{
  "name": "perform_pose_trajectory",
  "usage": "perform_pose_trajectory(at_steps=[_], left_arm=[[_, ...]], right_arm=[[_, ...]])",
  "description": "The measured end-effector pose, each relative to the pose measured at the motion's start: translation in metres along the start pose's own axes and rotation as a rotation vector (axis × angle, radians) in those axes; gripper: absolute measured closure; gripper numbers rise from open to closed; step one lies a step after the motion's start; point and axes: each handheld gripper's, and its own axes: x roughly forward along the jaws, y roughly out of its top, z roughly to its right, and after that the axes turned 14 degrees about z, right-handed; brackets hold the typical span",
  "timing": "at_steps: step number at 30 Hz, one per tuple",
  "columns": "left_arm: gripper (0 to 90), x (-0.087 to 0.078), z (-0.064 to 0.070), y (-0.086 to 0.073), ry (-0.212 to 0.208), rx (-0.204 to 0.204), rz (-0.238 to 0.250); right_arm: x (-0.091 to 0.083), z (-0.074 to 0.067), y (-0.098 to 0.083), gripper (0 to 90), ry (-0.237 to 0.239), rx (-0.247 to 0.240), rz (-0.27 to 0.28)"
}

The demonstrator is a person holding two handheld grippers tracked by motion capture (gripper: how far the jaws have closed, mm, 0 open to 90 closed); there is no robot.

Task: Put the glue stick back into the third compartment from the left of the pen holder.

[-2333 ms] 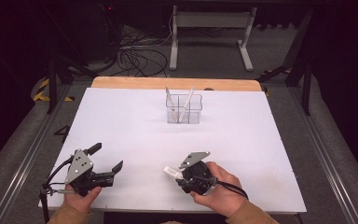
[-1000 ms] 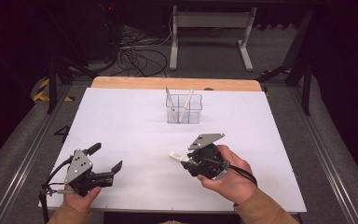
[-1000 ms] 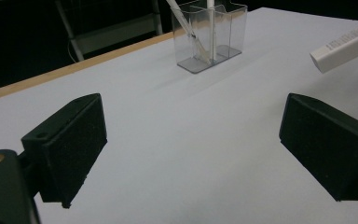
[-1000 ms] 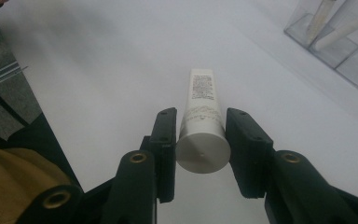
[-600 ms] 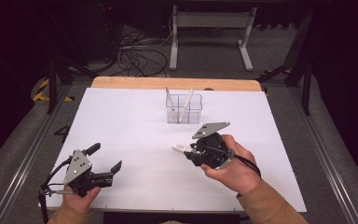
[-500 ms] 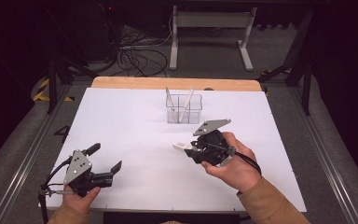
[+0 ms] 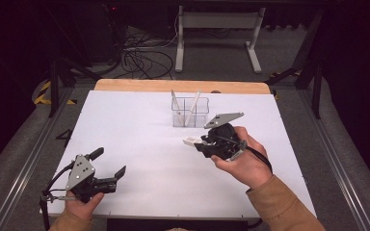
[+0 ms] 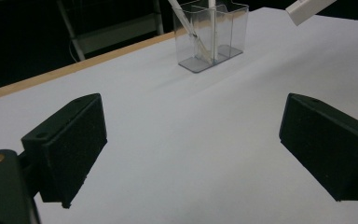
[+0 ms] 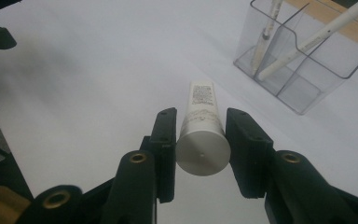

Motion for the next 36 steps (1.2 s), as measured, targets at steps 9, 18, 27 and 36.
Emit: perform_pose_trajectory(at_steps=[9, 18, 27, 36], left_arm=[[8.0, 0.000, 0.000, 0.000, -0.001, 0.001, -0.002], [8.0, 0.000, 0.000, 0.000, -0.002, 0.002, -0.003], [8.0, 0.001, 0.001, 0.000, -0.002, -0.003, -0.005], [8.0, 0.000, 0.000, 0.000, -0.001, -0.004, -0.003]], right_arm=[[0.002, 0.012, 0.008, 65.5, -0.032, 0.016, 0.020], [0.005, 0.028, 0.016, 65.5, -0.075, 0.034, 0.037], [0.008, 0.044, 0.025, 65.5, -0.122, 0.045, 0.064], [0.021, 0.061, 0.032, 65.5, -0.171, 0.070, 0.057]])
